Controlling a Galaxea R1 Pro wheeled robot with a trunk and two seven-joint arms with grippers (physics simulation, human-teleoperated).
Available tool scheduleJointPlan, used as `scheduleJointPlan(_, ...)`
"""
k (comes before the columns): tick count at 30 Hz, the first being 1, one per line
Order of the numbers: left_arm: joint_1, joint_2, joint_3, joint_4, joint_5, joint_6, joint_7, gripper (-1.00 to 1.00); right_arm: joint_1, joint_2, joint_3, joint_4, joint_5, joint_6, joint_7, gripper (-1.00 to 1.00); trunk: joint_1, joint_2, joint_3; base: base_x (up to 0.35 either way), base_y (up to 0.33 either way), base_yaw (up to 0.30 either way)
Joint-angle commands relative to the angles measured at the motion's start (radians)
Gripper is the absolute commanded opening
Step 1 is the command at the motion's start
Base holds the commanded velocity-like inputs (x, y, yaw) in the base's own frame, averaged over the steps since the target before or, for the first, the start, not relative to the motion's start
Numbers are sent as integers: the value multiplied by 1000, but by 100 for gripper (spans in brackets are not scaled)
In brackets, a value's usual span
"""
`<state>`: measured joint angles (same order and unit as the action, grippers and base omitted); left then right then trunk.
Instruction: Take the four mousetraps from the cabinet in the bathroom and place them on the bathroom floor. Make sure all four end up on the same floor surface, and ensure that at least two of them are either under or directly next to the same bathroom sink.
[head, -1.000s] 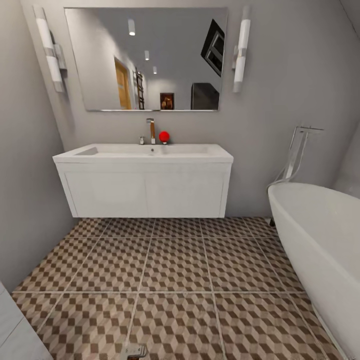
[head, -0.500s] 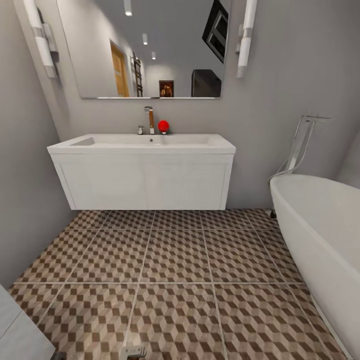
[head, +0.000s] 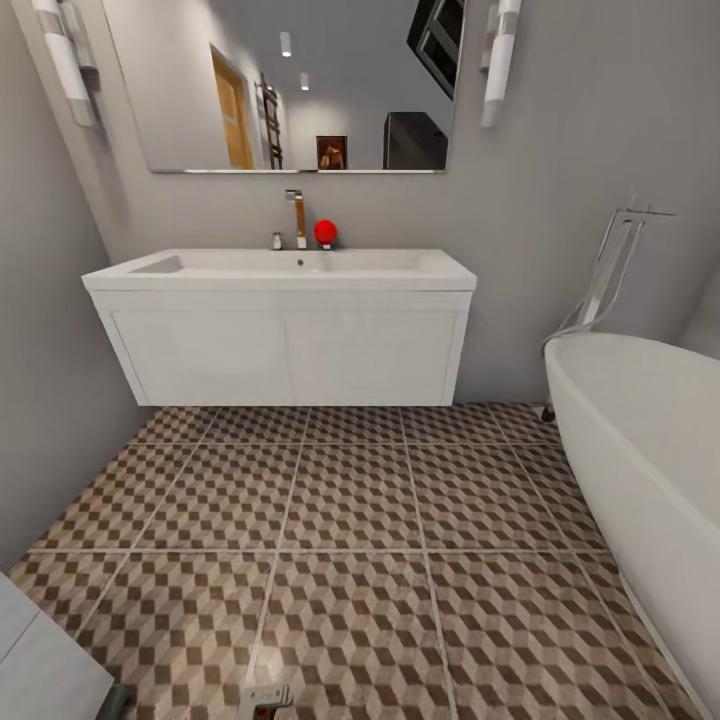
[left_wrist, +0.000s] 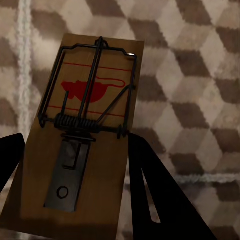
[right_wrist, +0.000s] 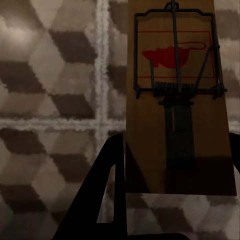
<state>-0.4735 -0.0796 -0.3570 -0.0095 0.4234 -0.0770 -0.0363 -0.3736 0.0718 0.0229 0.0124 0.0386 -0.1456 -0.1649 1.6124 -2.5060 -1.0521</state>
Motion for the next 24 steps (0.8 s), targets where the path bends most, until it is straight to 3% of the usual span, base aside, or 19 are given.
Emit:
scheduleJointPlan(1,-1,0,-8,2,6,-6,-1,-100,-1,0,2,1,3,-3,-4,-100,0,0,-1,0,0,0)
scheduleJointPlan(24,-1,0,-8,2,5,-36,0,-100,-1,0,1,1,3,-3,-4,-100,0,0,-1,0,0,0)
